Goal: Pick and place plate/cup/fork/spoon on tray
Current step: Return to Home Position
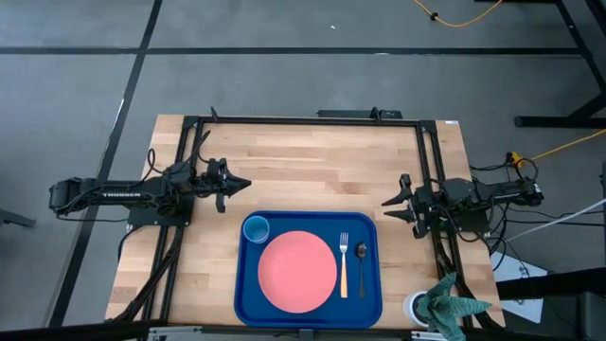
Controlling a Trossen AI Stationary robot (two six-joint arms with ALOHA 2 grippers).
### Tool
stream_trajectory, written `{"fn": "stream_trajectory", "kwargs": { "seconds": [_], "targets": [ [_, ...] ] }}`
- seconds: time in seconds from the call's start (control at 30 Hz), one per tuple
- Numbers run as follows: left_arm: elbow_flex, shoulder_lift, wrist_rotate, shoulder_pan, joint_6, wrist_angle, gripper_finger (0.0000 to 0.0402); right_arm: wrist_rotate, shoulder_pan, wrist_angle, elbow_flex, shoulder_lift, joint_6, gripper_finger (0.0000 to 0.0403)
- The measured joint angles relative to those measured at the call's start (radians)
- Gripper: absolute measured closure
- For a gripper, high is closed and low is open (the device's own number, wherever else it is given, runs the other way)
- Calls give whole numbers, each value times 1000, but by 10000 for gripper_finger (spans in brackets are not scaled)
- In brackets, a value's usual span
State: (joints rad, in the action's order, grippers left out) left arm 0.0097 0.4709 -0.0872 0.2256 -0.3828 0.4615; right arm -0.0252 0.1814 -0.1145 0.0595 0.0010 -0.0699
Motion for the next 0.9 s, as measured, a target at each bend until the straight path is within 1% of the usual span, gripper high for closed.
{"fn": "stream_trajectory", "kwargs": {
  "seconds": [0.03, 0.1, 0.3, 0.5, 0.9],
  "targets": [
    [0, 0, 0, 0, 0, 0, 401, 0, -8, 27, -8, 0, 0, 279],
    [0, 0, 0, 0, 0, 0, 401, 0, -23, 138, -52, 1, 0, 279],
    [0, 0, 1, 0, 0, -3, 401, 2, -35, 143, -52, 8, 0, 279],
    [0, 0, 1, 0, 0, -4, 401, 46, -35, 138, -52, 13, 0, 279],
    [0, 0, 0, 0, 0, -4, 401, 46, -35, 137, -52, 13, 0, 279]
  ]
}}
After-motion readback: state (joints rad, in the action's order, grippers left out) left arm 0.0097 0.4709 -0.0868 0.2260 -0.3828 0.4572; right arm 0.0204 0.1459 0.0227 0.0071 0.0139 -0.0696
